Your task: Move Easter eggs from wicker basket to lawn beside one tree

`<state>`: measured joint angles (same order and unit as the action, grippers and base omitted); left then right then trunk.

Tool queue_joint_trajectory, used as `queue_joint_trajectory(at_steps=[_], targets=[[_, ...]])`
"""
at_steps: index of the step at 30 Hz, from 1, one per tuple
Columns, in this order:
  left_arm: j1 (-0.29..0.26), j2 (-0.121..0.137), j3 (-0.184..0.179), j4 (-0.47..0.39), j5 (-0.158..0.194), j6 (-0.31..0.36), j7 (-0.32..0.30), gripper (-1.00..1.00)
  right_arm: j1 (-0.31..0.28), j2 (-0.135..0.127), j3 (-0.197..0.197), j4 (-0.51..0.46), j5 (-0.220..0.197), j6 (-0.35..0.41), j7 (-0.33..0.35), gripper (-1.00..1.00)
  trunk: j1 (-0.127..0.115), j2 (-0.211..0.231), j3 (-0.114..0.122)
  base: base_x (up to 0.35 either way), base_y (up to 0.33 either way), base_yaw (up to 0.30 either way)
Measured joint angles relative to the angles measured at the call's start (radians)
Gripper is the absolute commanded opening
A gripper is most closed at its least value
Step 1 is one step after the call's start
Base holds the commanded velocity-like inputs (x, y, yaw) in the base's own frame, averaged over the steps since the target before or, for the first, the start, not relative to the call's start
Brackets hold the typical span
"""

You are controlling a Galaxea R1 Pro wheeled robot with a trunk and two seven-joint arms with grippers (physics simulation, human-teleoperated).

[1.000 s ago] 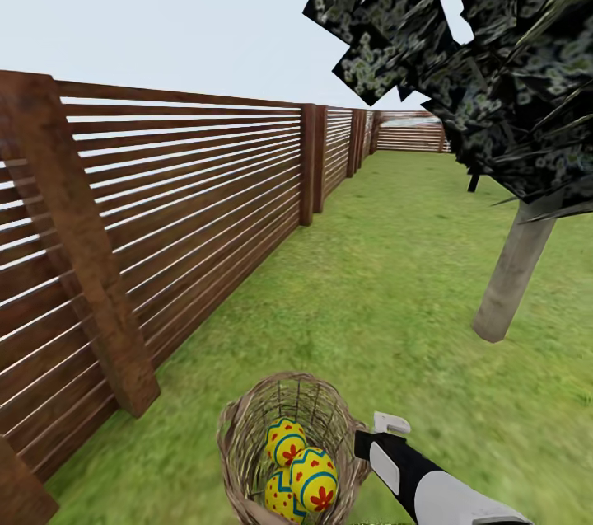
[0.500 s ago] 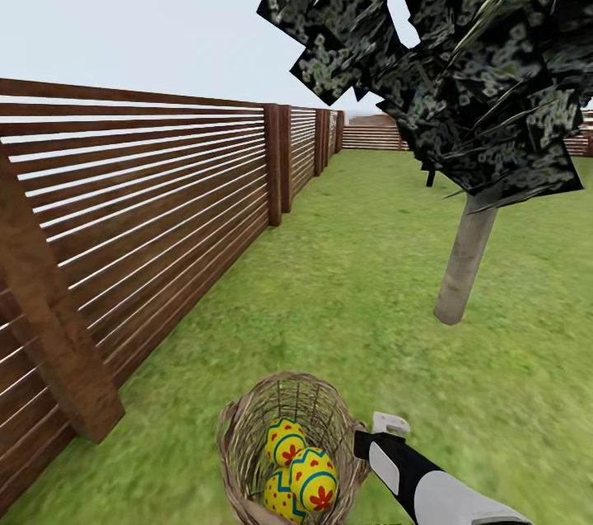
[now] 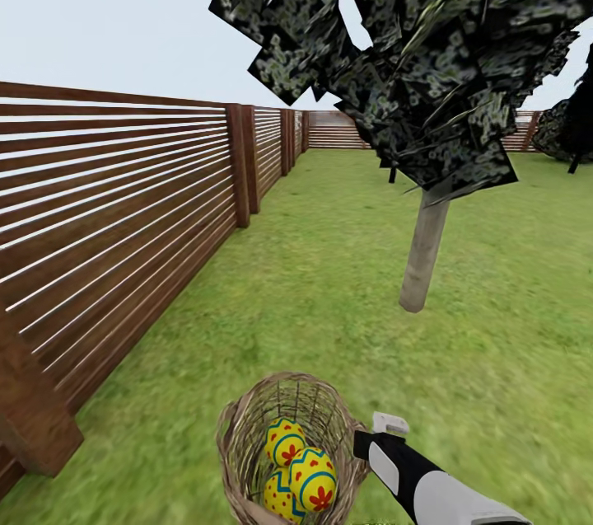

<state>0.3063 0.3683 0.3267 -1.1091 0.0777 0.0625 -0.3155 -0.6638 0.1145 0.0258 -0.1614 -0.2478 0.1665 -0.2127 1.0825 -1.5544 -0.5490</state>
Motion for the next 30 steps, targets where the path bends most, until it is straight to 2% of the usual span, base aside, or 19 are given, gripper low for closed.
queue_joint_trajectory(at_steps=[13,23,30], targets=[[0.0,0.0,0.0,0.0,0.0,-0.006,0.0,1.0,0.0,0.0,0.0,0.0,0.0,0.0,0.0,-1.0,0.0,0.0,0.0,0.0,-0.005,-0.273],[0.0,0.0,0.0,0.002,0.0,-0.007,0.005,1.0,0.0,0.0,0.0,0.0,0.0,0.0,0.0,-1.0,0.0,0.0,0.001,0.0,-0.159,-0.274],[0.0,0.0,0.0,0.002,0.0,-0.009,0.006,1.0,0.0,0.0,-0.001,0.0,-0.003,0.0,0.0,-1.0,0.0,0.0,0.004,0.019,-0.056,-0.276]])
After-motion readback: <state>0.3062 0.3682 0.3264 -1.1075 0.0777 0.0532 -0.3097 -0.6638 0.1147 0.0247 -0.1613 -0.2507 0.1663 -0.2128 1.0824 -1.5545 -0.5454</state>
